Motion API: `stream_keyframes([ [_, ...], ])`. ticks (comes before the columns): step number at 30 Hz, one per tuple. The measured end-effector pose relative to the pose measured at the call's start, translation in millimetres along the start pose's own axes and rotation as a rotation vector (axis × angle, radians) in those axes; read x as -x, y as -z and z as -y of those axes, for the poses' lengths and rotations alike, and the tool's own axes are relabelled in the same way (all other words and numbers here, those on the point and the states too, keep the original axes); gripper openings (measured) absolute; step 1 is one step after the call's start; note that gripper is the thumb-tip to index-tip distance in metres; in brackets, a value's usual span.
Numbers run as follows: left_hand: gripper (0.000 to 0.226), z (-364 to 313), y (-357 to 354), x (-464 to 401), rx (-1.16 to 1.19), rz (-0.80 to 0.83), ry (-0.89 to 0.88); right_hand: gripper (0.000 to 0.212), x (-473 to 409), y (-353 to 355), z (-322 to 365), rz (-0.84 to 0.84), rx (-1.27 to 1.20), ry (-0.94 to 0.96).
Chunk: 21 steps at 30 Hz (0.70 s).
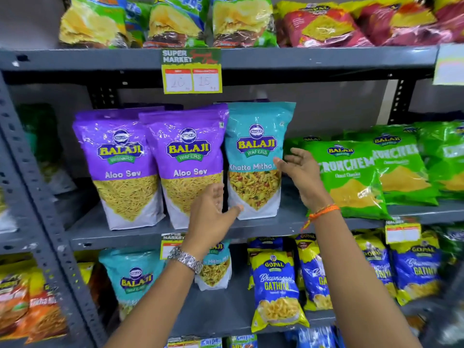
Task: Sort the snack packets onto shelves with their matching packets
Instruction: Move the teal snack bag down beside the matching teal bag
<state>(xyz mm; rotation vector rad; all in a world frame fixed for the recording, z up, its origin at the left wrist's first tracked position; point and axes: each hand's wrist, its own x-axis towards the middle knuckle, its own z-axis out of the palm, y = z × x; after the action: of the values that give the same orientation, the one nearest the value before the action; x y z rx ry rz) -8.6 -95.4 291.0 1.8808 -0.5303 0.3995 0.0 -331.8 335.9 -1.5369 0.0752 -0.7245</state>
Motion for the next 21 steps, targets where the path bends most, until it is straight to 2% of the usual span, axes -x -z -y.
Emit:
stream_keyframes([
  [4, 0.08, 7.8, -34.2, -4.6, -0.085, 0.154, 0.019, 0.064, -24.3, -0.7, 0.2, 0.216, -0.068, -0.028],
  [8, 0.088, 8.9, -61.1, -11.5, -0.106, 0.123, 0.019, 0.052, -34.6, -8.2, -2.5, 0.345, -0.106, -0.035],
  [16, 0.073, 19.3, -79.2, -32.4, -0.206, 0.077, 0.145, 0.043, -35.6, 2.3, -8.0, 0.275, -0.127, 0.014],
  [21, 0.083, 6.9, -84.8, -36.9, -0.14, 0.163, 0.15, 0.032, -31.1, 20.2, 2.5, 0.204, -0.113, 0.01],
])
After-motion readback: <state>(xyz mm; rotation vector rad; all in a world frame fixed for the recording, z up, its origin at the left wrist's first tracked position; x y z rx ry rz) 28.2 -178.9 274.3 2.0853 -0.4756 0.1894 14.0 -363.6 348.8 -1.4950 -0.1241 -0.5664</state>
